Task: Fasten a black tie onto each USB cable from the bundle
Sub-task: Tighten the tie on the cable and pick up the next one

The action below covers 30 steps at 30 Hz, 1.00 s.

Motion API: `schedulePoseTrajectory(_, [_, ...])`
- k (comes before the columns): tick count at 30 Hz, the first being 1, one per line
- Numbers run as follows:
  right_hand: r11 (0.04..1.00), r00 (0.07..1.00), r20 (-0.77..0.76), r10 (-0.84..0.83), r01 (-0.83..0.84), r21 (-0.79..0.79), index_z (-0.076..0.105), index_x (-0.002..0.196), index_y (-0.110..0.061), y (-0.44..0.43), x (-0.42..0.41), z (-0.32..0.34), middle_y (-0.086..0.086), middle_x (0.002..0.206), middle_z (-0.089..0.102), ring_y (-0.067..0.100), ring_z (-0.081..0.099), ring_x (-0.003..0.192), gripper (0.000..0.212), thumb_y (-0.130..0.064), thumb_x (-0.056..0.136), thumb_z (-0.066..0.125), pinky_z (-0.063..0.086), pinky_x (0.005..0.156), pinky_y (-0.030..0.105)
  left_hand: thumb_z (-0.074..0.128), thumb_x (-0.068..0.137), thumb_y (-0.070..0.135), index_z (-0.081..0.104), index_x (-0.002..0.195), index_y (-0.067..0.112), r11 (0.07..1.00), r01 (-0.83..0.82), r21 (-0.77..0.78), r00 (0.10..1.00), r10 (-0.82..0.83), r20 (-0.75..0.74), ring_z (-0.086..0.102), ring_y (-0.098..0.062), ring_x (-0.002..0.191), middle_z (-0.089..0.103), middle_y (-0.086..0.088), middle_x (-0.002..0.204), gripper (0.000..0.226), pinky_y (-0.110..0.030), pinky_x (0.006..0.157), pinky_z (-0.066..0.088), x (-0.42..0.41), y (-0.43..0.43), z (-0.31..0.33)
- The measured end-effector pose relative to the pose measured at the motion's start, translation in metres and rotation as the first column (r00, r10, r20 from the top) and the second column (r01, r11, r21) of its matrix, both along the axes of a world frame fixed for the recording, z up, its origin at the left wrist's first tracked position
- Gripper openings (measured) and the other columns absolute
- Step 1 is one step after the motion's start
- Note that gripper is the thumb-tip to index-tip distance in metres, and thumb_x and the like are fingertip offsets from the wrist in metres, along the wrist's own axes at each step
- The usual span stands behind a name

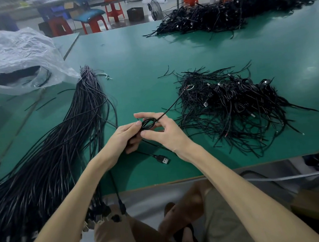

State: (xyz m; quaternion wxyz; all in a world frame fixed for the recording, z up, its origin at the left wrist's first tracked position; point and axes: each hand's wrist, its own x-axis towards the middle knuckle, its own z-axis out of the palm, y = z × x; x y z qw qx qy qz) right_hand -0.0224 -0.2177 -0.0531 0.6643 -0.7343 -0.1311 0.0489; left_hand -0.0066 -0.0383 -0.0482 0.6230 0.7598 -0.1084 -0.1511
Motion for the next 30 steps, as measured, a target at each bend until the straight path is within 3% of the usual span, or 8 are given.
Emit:
schedulePoseTrajectory(6, [0.999,0.999,0.022,0.038,-0.038,0.016,0.067,0.127,-0.032,0.0048,-0.0008,0.0014,-0.007,0.128,0.067,0.012,0.062,0.119,0.044,-0.010,0.090,0.073,0.042,0.115,0.041,0.040,0.110,0.025,0.044,0.073,0.012,0.999,-0.037,0.001,0.999,0.037,-0.001,0.025,-0.016,0.048,0.030,0.003,0.058,0.039,-0.028,0.046,0.018,-0.0021,0.0005,0.0004])
schedulePoseTrajectory(9, [0.998,0.998,-0.025,0.060,-0.060,0.015,0.062,0.134,-0.037,0.0042,0.0002,0.0004,0.005,0.118,0.073,0.034,0.069,0.107,0.053,-0.015,0.088,0.077,0.044,0.113,0.048,0.040,0.110,0.024,0.041,0.067,0.015,0.999,-0.037,0.016,0.999,0.037,0.017,0.027,-0.015,0.046,0.030,0.004,0.057,0.044,-0.025,0.044,0.021,-0.0030,-0.0007,0.0012])
schedulePoseTrajectory(11, [0.997,0.997,-0.035,0.071,-0.070,0.009,0.062,0.134,-0.037,0.0045,0.0010,-0.0004,0.013,0.123,0.071,0.042,0.066,0.110,0.053,-0.018,0.087,0.079,0.044,0.112,0.052,0.040,0.110,0.024,0.040,0.066,0.016,0.999,-0.038,0.026,0.999,0.038,0.024,0.028,-0.015,0.046,0.030,0.003,0.057,0.045,-0.023,0.043,0.023,-0.0033,-0.0009,0.0013])
schedulePoseTrajectory(14, [0.998,0.998,0.020,0.062,-0.062,-0.028,0.065,0.130,-0.034,0.0061,0.0014,-0.0008,-0.016,0.150,0.053,0.008,0.049,0.137,0.049,-0.028,0.084,0.083,0.042,0.113,0.044,0.040,0.110,0.023,0.039,0.068,0.016,0.999,-0.041,0.021,0.999,0.041,0.033,0.027,-0.013,0.046,0.029,0.003,0.057,0.043,-0.020,0.043,0.024,-0.0038,-0.0013,0.0015])
schedulePoseTrajectory(16, [0.999,0.999,0.028,0.047,-0.046,-0.027,0.067,0.126,-0.035,0.0069,0.0010,0.0000,-0.024,0.154,0.044,0.001,0.037,0.144,0.047,-0.035,0.083,0.085,0.040,0.114,0.040,0.040,0.110,0.023,0.040,0.068,0.016,0.999,-0.043,0.021,0.998,0.042,0.037,0.028,-0.013,0.045,0.030,0.004,0.056,0.043,-0.020,0.043,0.024,-0.0046,-0.0015,0.0014])
schedulePoseTrajectory(22, [0.999,0.998,0.054,-0.018,0.019,-0.030,0.069,0.124,-0.024,0.0057,0.0021,-0.0049,-0.013,0.139,0.060,0.002,0.053,0.131,0.045,-0.021,0.082,0.086,0.045,0.111,0.043,0.043,0.109,0.028,0.045,0.068,0.017,0.999,-0.032,0.009,0.998,0.031,0.046,0.029,-0.014,0.046,0.032,0.005,0.058,0.043,-0.025,0.045,0.021,-0.0041,0.0005,0.0007])
schedulePoseTrajectory(27, [0.995,0.995,0.032,-0.095,0.093,0.036,0.072,0.117,-0.015,0.0035,0.0013,-0.0061,0.002,0.119,0.070,0.022,0.066,0.112,0.036,-0.011,0.083,0.084,0.050,0.102,0.050,0.043,0.104,0.030,0.066,0.063,0.027,0.997,-0.037,-0.072,0.999,0.037,0.011,0.028,-0.009,0.042,0.034,0.010,0.054,0.047,-0.020,0.040,0.021,-0.0041,-0.0015,-0.0009])
schedulePoseTrajectory(30, [0.996,0.997,0.009,-0.083,0.082,0.034,0.071,0.115,-0.013,0.0041,0.0015,-0.0050,0.004,0.115,0.072,0.026,0.068,0.108,0.033,-0.013,0.085,0.083,0.051,0.102,0.050,0.045,0.098,0.037,0.057,0.058,0.025,0.996,-0.045,-0.071,0.999,0.045,-0.001,0.026,-0.012,0.041,0.032,0.008,0.053,0.044,-0.024,0.041,0.018,-0.0029,-0.0013,-0.0010])
